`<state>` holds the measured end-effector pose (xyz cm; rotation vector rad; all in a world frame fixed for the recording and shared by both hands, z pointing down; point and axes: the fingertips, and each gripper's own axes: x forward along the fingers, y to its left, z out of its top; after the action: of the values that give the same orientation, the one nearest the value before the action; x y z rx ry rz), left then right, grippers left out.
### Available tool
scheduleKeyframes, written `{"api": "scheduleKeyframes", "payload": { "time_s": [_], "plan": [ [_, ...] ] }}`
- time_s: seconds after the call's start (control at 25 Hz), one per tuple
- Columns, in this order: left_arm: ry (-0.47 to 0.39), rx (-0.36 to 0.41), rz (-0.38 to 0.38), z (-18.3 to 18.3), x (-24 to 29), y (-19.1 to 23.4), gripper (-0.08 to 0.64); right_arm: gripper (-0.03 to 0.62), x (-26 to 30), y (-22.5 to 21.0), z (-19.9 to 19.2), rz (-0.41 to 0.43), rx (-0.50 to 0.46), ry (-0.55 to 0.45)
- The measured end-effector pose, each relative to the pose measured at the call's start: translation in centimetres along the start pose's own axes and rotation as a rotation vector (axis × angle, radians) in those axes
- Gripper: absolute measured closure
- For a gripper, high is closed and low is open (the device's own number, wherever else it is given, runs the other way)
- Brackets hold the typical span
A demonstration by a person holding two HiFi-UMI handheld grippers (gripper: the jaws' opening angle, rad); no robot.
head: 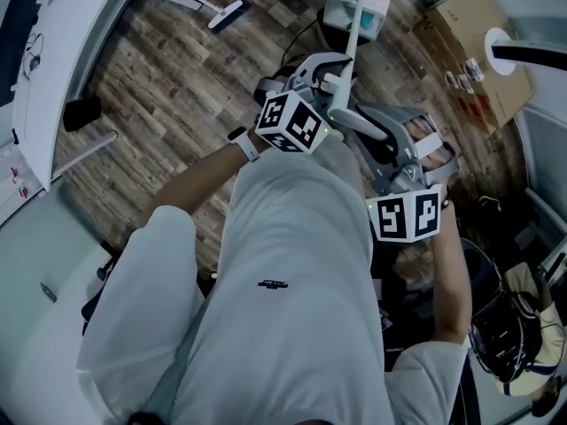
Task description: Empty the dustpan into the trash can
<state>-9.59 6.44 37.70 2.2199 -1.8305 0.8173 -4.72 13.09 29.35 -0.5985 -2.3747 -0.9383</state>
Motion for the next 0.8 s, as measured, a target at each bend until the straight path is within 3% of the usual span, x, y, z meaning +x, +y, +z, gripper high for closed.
{"api": "scheduleKeyframes", "payload": {
  "time_s": [0.52,0.6,0.8],
  "plan": [
    [-0.052,0.086,0.081,2.7,-1.7,2.4,0.446,0.464,-1.0,-1.7,1.7,-0.079,-0.059,-0.025],
    [-0.041,0.062,0.076,2.0,-1.5,2.2,0.446,0.464,-0.7,-1.2,1.3,-0.059,-0.042,-0.026],
    [0.013,-0.095,0.033,-0.6,-0.5,1.2,0.439,0.463,0.5,-0.3,-0.2,-0.008,0.048,-0.035]
  ]
}}
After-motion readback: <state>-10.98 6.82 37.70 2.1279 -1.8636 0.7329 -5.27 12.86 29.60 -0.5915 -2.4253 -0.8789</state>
